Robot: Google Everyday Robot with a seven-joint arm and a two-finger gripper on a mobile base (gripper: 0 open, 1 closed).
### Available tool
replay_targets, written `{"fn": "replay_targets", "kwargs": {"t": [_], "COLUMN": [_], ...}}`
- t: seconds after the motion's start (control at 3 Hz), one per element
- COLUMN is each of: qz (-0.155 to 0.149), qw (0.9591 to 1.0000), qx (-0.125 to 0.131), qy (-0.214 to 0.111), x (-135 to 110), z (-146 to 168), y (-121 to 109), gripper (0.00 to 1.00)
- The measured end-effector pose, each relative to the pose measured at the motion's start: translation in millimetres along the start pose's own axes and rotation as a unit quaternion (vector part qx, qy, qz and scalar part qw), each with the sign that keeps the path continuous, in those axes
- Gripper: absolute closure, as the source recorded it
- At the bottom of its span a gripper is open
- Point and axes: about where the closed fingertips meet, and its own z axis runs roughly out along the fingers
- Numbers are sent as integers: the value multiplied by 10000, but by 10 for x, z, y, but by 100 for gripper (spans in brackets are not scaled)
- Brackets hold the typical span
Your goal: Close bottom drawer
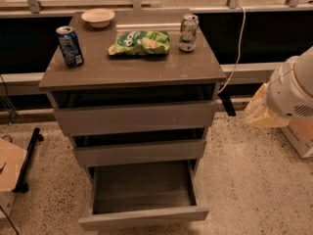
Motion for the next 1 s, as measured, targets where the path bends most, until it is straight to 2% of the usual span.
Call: {"fn": "replay_targets", "kwargs": {"t": [0.33,0.67,1.0], "qz": [-75,-146,-293], "qw": [9998,9987,9958], "qx": [-158,-464,-733], "qy": [-30,-170,-459], "x": [-44,-73,-87], "z": [338,1166,1798], "y": [156,353,406], "gripper": [100,100,100]}}
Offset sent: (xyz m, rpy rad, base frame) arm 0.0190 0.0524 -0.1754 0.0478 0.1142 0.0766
